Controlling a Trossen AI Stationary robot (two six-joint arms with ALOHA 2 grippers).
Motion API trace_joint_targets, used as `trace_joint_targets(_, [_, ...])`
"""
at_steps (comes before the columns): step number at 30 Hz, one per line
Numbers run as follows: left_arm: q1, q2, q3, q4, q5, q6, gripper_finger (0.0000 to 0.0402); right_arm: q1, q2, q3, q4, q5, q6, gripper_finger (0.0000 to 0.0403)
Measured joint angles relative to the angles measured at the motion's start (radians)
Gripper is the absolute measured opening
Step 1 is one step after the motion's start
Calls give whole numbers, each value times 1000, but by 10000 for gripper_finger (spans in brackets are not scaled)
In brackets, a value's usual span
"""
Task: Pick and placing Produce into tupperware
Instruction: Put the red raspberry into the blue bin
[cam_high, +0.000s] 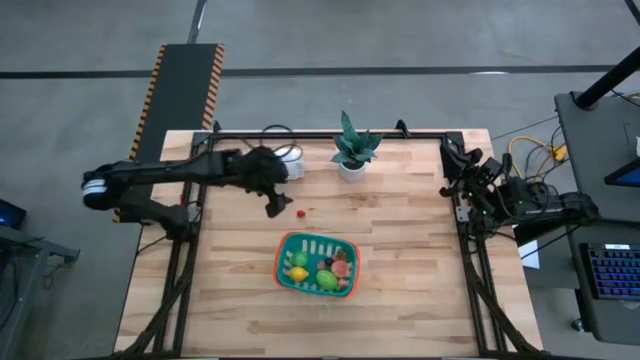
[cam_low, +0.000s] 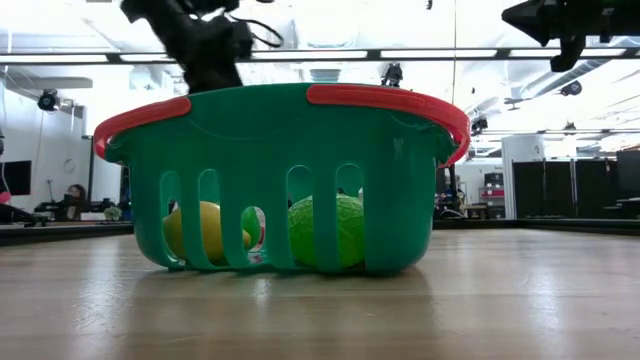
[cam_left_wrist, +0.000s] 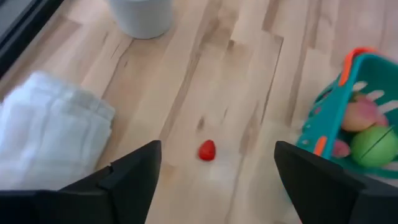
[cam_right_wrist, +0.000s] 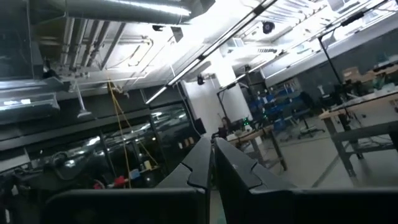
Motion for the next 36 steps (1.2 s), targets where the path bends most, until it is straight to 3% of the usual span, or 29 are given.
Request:
trace_joint_targets(6, [0, 178, 109, -30, 1, 52, 299, 0, -2, 0, -14, 0, -8, 13])
trace_joint_targets(15, [0, 381, 129, -32, 22, 78, 299, 0, -2, 0, -14, -4, 62, 13])
trace_joint_targets(27, [-1, 418, 129, -31, 40, 226, 299, 0, -2, 0, -14, -8, 68, 13])
trace_joint_targets(36, [-23, 418, 129, -31, 52, 543, 299, 0, -2, 0, -14, -8, 68, 13])
